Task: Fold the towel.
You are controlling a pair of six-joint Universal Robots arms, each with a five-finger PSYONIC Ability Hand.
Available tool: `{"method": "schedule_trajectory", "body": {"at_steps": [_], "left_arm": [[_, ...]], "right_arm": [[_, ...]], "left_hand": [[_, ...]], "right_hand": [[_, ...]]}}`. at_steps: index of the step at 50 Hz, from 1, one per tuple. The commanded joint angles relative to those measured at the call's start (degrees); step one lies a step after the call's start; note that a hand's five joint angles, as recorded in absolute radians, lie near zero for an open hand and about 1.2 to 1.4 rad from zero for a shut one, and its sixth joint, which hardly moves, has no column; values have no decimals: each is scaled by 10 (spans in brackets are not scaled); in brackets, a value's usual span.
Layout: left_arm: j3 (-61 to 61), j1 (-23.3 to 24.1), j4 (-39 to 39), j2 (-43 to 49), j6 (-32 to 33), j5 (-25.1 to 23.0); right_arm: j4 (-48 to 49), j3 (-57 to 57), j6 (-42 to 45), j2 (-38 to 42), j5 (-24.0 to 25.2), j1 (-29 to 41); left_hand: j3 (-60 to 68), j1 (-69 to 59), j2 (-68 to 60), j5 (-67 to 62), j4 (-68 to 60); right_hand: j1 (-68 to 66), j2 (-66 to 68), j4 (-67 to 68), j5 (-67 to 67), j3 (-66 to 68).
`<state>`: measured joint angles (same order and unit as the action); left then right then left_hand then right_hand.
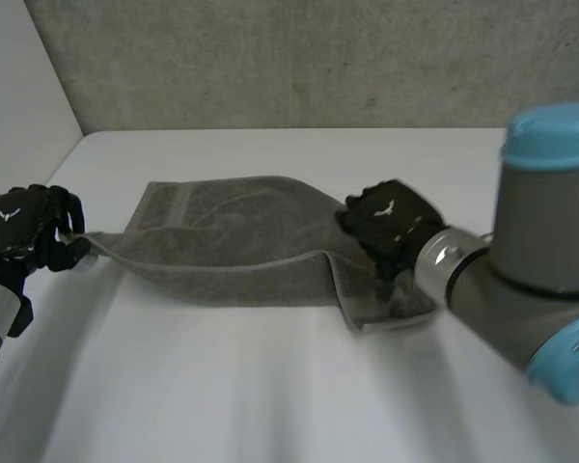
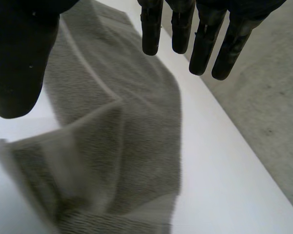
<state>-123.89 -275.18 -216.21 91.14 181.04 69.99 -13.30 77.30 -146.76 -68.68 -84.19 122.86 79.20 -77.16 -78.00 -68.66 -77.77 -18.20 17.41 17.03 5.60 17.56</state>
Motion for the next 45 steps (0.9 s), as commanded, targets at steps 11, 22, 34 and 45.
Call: {"method": "schedule_trajectory", "body": {"at_steps": [11, 22, 34, 45], "left_arm": [[-1, 3, -1, 0, 0, 0], [-2, 6, -1, 0, 1, 1], [-5, 5, -2, -2, 2, 0], [-5, 5, -2, -2, 3, 0]], "right_arm": [[201, 249, 4, -57, -54, 39], [291, 291, 7, -29, -54, 27], [333, 262, 16, 36, -51, 26], [333, 247, 24, 48, -49, 23]], "left_hand": [[8, -28, -20, -13, -22], [8, -28, -20, -13, -22], [8, -28, -20, -13, -22], [8, -28, -20, -13, -22]], "right_hand": [[-102, 110, 114, 128, 109], [-102, 110, 114, 128, 109], [-225, 233, 237, 251, 231], [-618, 626, 630, 644, 624]]}}
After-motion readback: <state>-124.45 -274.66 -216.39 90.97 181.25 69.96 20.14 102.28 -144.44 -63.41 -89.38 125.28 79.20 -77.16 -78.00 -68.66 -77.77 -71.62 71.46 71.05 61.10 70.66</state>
